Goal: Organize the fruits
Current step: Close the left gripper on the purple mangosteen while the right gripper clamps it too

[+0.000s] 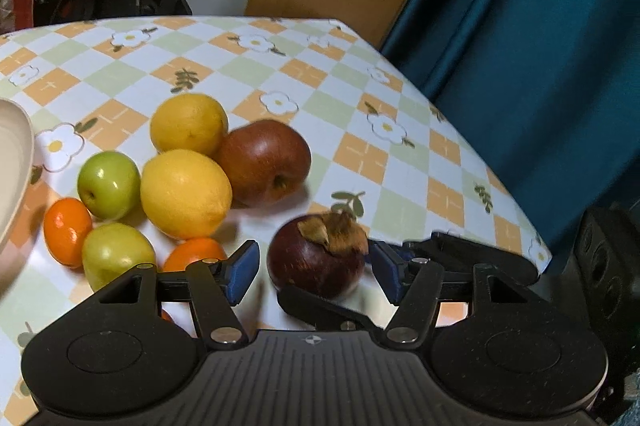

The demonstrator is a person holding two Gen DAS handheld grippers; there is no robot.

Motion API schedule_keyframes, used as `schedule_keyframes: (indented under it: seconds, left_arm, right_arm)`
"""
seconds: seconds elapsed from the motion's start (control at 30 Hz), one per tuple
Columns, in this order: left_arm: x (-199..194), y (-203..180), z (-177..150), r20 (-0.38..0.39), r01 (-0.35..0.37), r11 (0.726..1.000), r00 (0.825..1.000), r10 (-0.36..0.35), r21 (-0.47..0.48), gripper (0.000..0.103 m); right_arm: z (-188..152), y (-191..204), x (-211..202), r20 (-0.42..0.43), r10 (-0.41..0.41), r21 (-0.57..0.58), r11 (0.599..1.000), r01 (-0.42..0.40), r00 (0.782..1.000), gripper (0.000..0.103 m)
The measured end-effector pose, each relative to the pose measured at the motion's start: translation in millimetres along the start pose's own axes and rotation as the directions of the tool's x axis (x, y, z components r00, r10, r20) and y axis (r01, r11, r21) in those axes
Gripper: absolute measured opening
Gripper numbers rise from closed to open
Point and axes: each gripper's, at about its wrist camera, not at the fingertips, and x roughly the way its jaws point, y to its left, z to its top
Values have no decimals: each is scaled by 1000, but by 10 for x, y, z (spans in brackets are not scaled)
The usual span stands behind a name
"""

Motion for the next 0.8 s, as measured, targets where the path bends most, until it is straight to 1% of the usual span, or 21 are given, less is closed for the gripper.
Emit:
schedule_keyframes:
  seconds: [0.3,0.73,0.8]
  left_arm:
    - [199,15,6,-56,-10,1000,998,10,5,64]
    - [187,-10,-43,-35,-19,999,999,20,29,64]
    - [183,-22,-45,-33,-22,999,999,23,33,64]
  right_arm:
    - [9,15,4,17,8,-17,1000,-7,1000,64]
    - [5,-16,39,3,15,6,1000,-15,1000,66]
    - [1,-12,36,0,23,8,1000,-23,1000,64]
